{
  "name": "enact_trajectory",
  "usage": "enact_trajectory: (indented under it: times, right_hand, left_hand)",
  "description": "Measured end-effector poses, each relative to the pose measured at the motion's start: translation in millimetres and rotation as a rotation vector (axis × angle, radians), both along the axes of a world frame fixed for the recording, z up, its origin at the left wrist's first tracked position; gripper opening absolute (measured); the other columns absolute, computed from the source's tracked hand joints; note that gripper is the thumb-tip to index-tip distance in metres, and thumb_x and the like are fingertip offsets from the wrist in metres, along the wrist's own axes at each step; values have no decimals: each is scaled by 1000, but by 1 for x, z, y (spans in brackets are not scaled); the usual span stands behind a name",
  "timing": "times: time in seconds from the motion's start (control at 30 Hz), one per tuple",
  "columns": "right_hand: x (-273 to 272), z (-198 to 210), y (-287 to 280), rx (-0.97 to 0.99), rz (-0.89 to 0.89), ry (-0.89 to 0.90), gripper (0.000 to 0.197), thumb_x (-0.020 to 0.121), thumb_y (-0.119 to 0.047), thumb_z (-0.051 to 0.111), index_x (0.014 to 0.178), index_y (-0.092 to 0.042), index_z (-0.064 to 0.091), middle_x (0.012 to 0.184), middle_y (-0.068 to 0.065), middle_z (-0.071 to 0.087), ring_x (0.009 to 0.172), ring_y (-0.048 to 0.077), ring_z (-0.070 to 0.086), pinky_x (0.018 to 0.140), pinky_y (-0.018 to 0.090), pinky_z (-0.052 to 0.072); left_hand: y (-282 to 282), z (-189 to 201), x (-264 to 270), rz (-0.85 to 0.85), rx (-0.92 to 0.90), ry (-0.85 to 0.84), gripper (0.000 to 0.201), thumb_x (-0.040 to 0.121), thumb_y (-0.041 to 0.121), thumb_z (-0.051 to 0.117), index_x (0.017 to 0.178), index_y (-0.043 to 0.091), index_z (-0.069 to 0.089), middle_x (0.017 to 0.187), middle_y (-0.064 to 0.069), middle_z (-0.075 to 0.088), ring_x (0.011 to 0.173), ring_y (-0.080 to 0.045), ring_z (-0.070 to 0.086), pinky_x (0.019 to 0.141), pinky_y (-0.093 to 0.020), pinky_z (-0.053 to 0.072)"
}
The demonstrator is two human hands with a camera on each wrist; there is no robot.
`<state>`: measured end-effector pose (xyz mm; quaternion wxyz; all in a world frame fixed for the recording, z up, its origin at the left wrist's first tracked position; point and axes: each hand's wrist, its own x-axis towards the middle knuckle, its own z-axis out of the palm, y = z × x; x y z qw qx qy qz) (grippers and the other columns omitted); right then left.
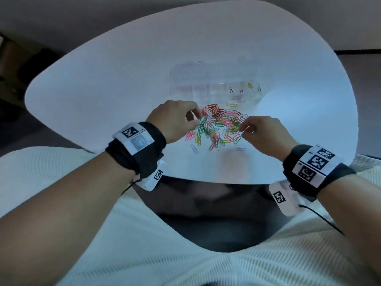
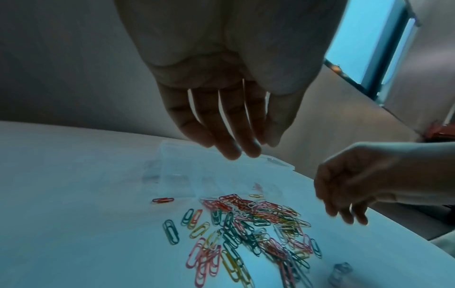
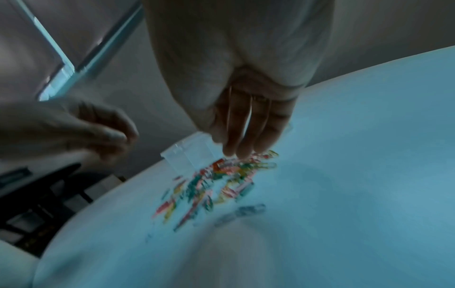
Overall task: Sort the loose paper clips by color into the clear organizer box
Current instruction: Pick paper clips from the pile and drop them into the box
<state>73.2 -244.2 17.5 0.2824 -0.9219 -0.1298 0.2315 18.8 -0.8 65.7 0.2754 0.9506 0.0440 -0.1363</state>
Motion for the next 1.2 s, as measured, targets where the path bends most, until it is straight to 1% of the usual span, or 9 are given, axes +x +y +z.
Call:
enact_trajectory:
  times: [0.07, 0.2, 0.47, 0.6, 0.73, 0.83, 0.9, 1.03, 1.2]
  right_hand:
    - [-19, -14, -4, -143, 115, 52, 20, 86, -10, 57, 87, -27, 67, 88, -1, 69, 82, 18, 60, 67, 22, 39]
    - [-9, -18, 0, -138, 118, 31, 15, 82, -7, 66, 93, -15, 72, 89, 2, 70, 80, 18, 59, 68, 22, 41]
    - [-21, -40, 7, -161, 179, -13, 11, 77, -7, 75, 85, -12, 69, 87, 7, 68, 78, 25, 60, 67, 26, 45]
    - [-21, -43, 8, -186, 187, -50, 10, 79, -6, 70, 82, -15, 68, 82, 5, 68, 75, 25, 62, 63, 25, 44]
    - [-24, -41, 10, -239, 161, -24, 18, 79, -9, 62, 91, -22, 66, 83, 1, 68, 71, 24, 61, 63, 29, 52]
    - [-23, -34, 11, -200, 136, -1, 18, 80, -11, 63, 94, -19, 68, 82, -1, 66, 76, 21, 60, 66, 27, 48]
    - [-19, -24, 13, -94, 51, 73, 14, 83, -10, 57, 87, -15, 70, 77, 1, 65, 73, 19, 60, 64, 25, 44]
    - [-12, -14, 13, 89, -142, 312, 34, 75, 6, 34, 64, -12, 60, 60, 9, 60, 54, 19, 52, 59, 26, 43]
    - [-18, -15, 14, 19, 56, 308, 24, 82, 3, 44, 76, -12, 61, 63, -2, 48, 59, 13, 42, 54, 23, 33]
  left_hand:
    - [-2, -14, -21, -48, 1, 55, 9, 86, 32, 63, 95, 30, 65, 85, 11, 65, 77, -13, 59, 74, -29, 47]
    - [-4, -28, -16, -204, 106, 159, 11, 86, 27, 65, 96, 28, 65, 92, 10, 66, 83, -14, 57, 77, -33, 49]
    - [-10, -64, -7, -426, 177, 256, 22, 82, 15, 70, 103, 20, 64, 105, 2, 62, 98, -19, 57, 83, -34, 47]
    - [-8, -72, -14, -438, 197, 268, 16, 89, 18, 61, 103, 17, 66, 106, 0, 64, 98, -19, 57, 78, -27, 44]
    - [-10, -72, -17, -441, 209, 267, 15, 92, 17, 58, 103, 15, 67, 99, 1, 66, 83, -14, 54, 71, -25, 40]
    - [-11, -72, -17, -417, 198, 244, 17, 91, 14, 57, 104, 15, 68, 99, 1, 67, 90, -17, 59, 74, -26, 44]
    - [-11, -72, -17, -412, 195, 240, 21, 91, 15, 56, 108, 16, 68, 95, 2, 65, 91, -17, 58, 75, -26, 42]
    - [-9, -72, -15, -403, 175, 227, 20, 90, 22, 61, 108, 18, 68, 85, 8, 54, 83, -12, 48, 73, -23, 37]
    - [-12, -72, -20, -485, 171, 317, 19, 86, 18, 62, 105, 19, 67, 94, 4, 56, 88, -15, 51, 76, -29, 43]
